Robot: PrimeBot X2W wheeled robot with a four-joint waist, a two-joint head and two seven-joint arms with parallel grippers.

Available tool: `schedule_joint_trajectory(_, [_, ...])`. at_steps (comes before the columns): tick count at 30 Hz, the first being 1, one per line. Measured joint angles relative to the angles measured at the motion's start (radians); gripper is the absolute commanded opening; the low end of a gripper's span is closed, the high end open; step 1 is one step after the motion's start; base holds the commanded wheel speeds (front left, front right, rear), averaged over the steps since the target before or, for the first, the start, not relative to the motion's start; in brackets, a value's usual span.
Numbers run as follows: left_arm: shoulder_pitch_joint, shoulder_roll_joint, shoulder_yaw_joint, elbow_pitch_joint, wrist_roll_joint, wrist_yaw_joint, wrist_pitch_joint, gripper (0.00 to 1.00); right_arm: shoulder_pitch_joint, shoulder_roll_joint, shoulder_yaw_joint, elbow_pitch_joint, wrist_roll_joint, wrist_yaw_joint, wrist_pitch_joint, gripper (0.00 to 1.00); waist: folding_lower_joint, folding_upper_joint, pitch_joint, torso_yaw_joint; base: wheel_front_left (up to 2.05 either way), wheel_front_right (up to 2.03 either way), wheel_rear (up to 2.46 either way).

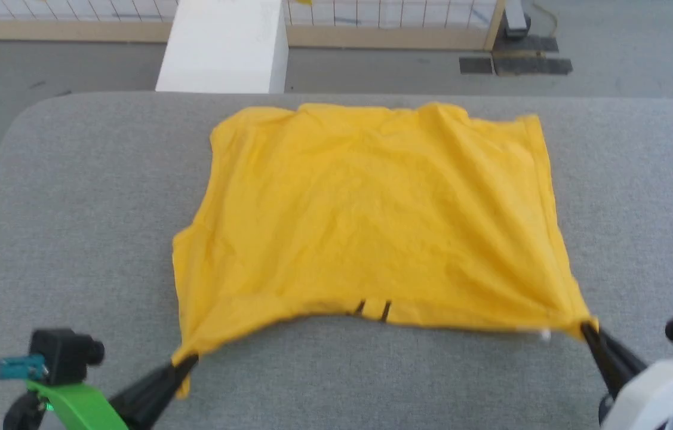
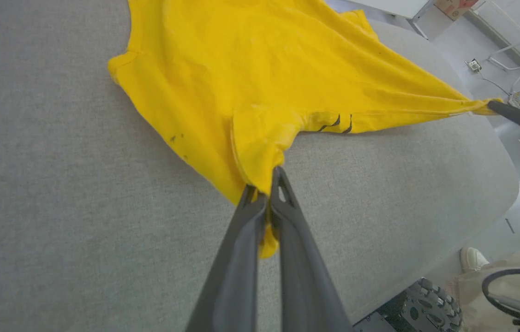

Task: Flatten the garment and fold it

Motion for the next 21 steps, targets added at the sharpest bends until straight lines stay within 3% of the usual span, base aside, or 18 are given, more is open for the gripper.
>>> schedule_joint_trajectory(6, [0.081,0.059,-0.053,-0.069,-0.092,-0.010,0.084,0.00,0.155,0.008,-0.042,-0.057,0.070,0.000,0.161,0.00,0.0000,0.0000,-0.052,0.014,0.00,0.00,0.00])
schedule_joint_trajectory(11, [0.142,0.116,-0.061,-0.116,-0.154,-0.008,0.087,0.00,0.258,0.024,-0.092,-0.108,0.103,0.000,0.265,0.00,0.0000,0.0000,-0.090,0.022,0.00,0.00,0.00])
schedule_joint_trajectory(21, [0.201,0.155,-0.090,-0.185,-0.193,0.011,0.093,0.00,0.378,0.048,-0.150,-0.171,0.161,0.000,0.368,0.00,0.0000,0.0000,-0.158,0.030,0.00,0.00,0.00])
